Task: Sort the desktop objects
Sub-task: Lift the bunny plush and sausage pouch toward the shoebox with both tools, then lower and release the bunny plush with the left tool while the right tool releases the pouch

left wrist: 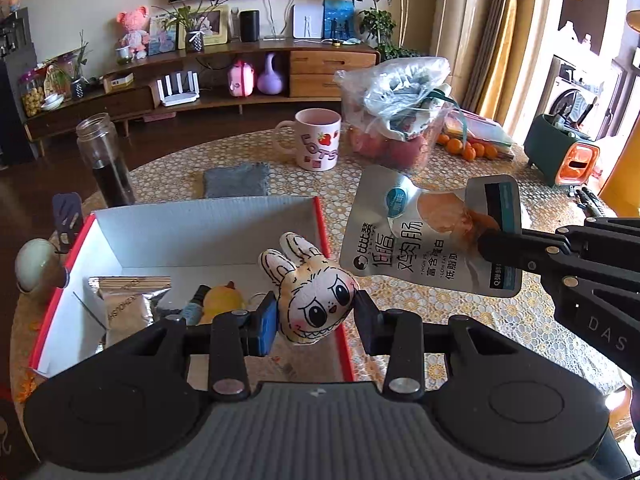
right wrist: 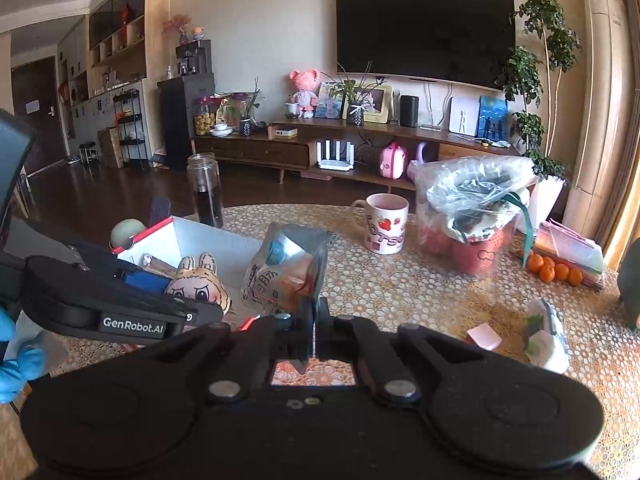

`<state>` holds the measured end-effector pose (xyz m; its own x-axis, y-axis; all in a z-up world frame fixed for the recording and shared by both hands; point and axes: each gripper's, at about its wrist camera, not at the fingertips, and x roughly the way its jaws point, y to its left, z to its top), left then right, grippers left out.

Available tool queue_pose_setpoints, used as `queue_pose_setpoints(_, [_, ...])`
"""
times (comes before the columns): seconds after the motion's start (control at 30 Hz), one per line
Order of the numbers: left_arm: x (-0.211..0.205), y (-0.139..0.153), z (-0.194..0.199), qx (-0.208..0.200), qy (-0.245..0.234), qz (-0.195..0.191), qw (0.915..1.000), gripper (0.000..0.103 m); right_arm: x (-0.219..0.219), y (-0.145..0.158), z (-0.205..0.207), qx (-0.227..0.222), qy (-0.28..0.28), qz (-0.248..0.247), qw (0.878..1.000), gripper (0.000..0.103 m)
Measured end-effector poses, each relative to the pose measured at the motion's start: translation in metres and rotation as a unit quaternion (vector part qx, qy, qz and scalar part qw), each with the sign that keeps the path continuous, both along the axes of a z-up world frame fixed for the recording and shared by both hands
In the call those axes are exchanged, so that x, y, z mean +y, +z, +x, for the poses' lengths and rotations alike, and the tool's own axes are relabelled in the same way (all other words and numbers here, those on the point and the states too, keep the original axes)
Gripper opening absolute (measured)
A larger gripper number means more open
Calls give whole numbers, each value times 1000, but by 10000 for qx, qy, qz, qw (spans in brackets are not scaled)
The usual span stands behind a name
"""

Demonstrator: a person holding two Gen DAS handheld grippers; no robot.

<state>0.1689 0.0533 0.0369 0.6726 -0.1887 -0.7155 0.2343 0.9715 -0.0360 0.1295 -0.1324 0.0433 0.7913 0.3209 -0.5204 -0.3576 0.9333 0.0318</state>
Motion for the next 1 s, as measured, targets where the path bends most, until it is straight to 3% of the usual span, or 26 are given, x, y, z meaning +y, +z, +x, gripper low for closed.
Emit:
queue_pose_setpoints(0.53, [84,-22,35,216,604,329,9974,38,78,-17,42,81,316,-369,9988,1])
queue_pose_setpoints(1.0, [96,-68,67,892,595,664,9920,38,119,-52,84,402,264,-929,9945,1])
